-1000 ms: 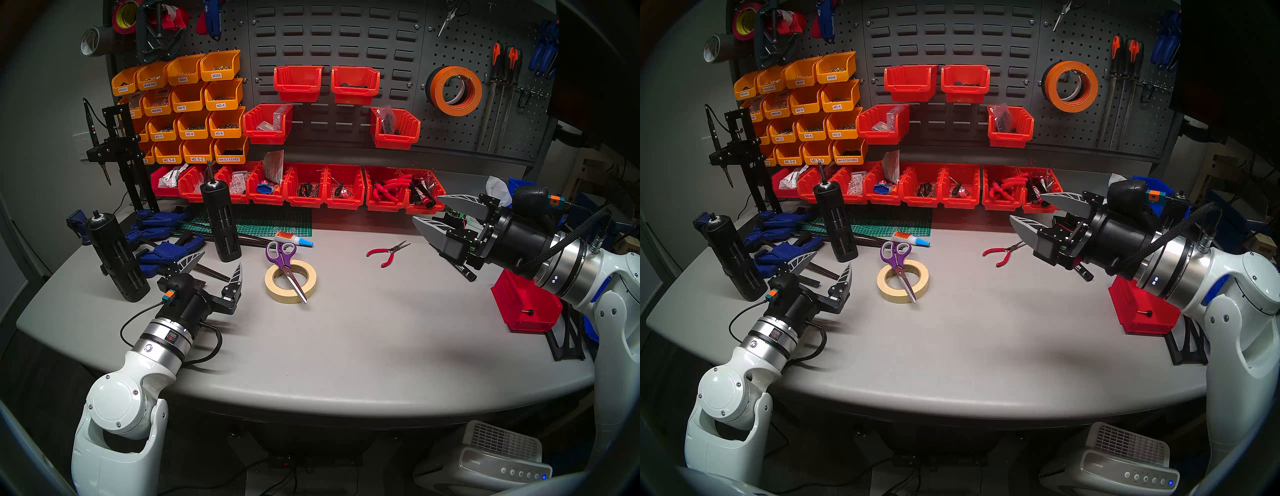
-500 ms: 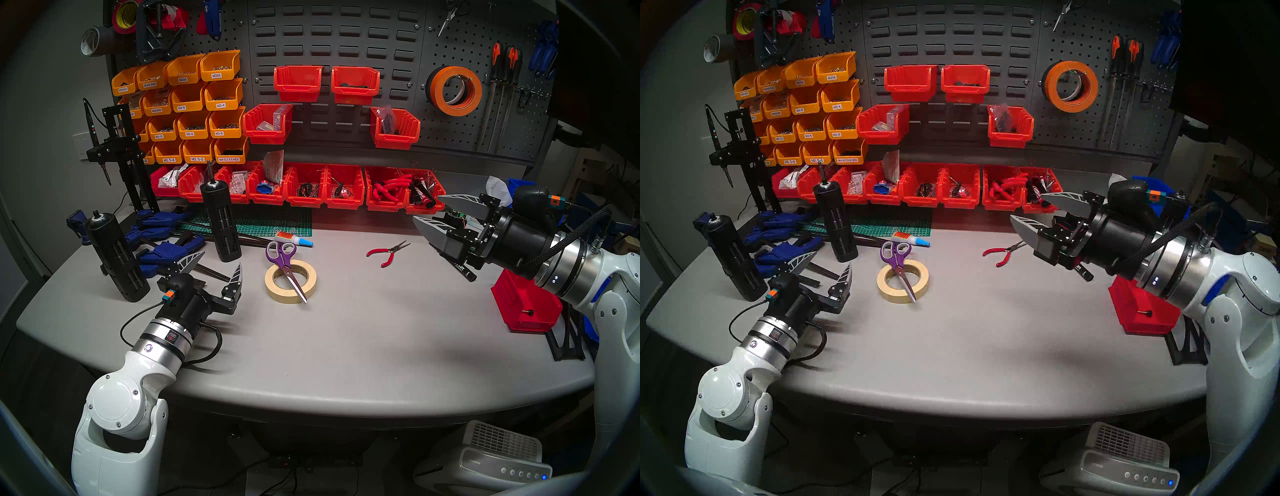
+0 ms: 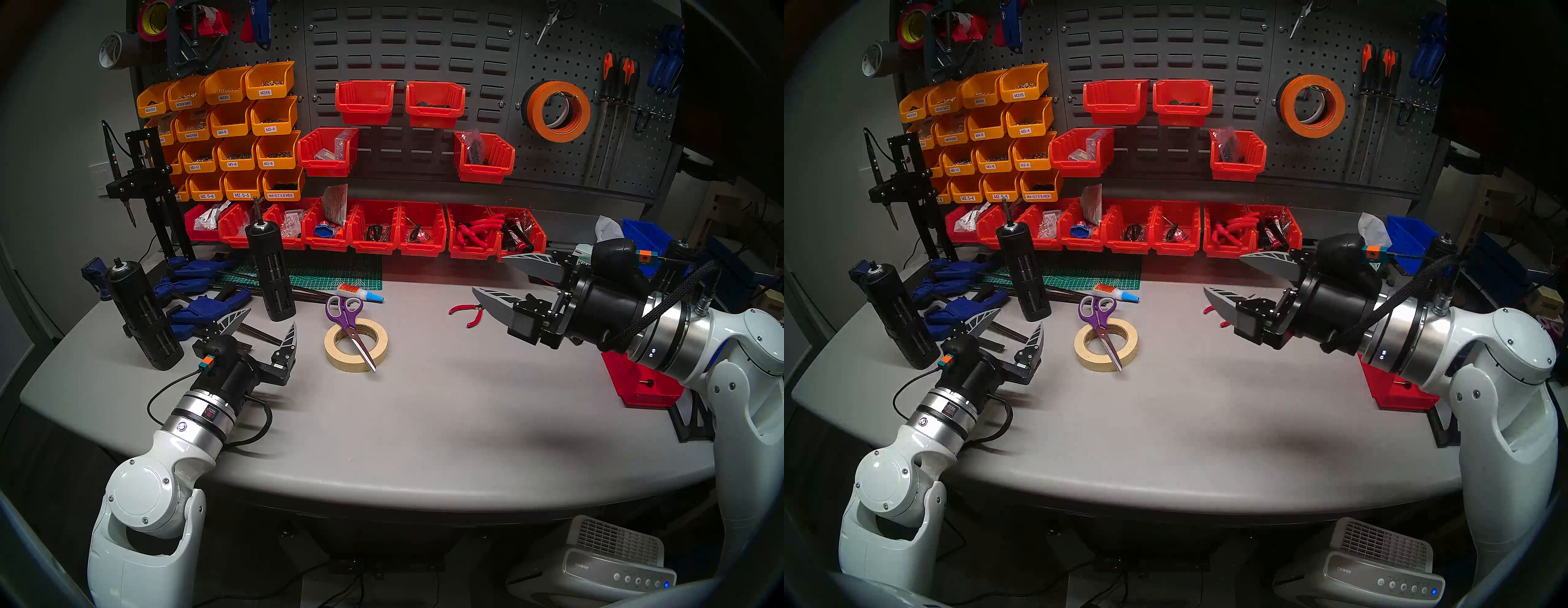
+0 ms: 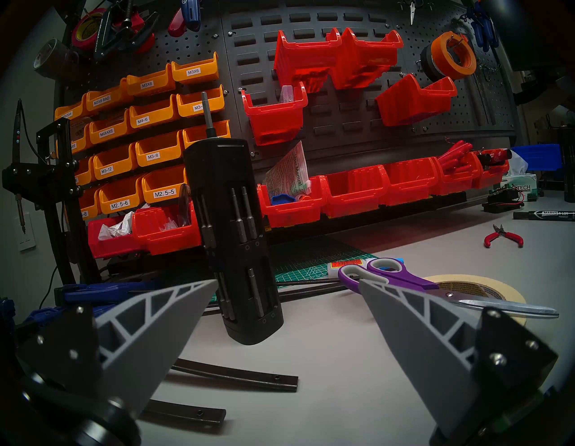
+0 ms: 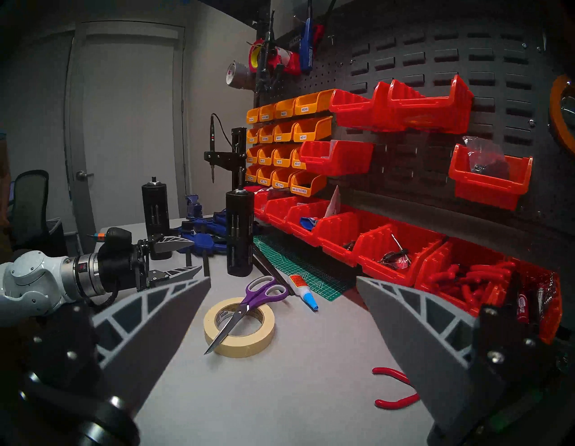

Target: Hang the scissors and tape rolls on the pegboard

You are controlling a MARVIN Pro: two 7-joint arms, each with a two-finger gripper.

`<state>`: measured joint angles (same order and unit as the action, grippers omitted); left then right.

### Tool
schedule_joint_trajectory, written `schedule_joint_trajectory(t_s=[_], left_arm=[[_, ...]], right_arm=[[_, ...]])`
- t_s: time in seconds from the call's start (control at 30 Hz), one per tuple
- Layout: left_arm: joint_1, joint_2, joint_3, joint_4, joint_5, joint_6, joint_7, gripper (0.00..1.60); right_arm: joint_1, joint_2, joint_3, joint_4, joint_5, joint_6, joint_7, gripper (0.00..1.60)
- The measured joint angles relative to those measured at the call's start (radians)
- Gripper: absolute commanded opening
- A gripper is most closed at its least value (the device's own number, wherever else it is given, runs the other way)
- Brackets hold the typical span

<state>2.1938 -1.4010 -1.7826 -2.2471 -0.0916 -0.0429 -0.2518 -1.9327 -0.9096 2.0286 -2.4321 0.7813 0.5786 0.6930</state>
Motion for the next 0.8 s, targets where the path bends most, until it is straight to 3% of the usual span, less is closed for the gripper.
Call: schedule_joint_trajectory(t_s=[0.3, 0.8], left_arm=[[0.0, 0.0, 0.0, 0.0, 0.0, 0.0, 0.0, 1.6], [0.0, 0.0, 0.0, 0.0, 0.0, 0.0, 0.0, 1.6]], right_arm=[[0.066, 0.04, -0.165, 0.0, -0.024, 0.001, -0.028, 1.6], [0.178, 0.051, -0.423, 0.002, -0.074, 0.025, -0.088, 1.6]])
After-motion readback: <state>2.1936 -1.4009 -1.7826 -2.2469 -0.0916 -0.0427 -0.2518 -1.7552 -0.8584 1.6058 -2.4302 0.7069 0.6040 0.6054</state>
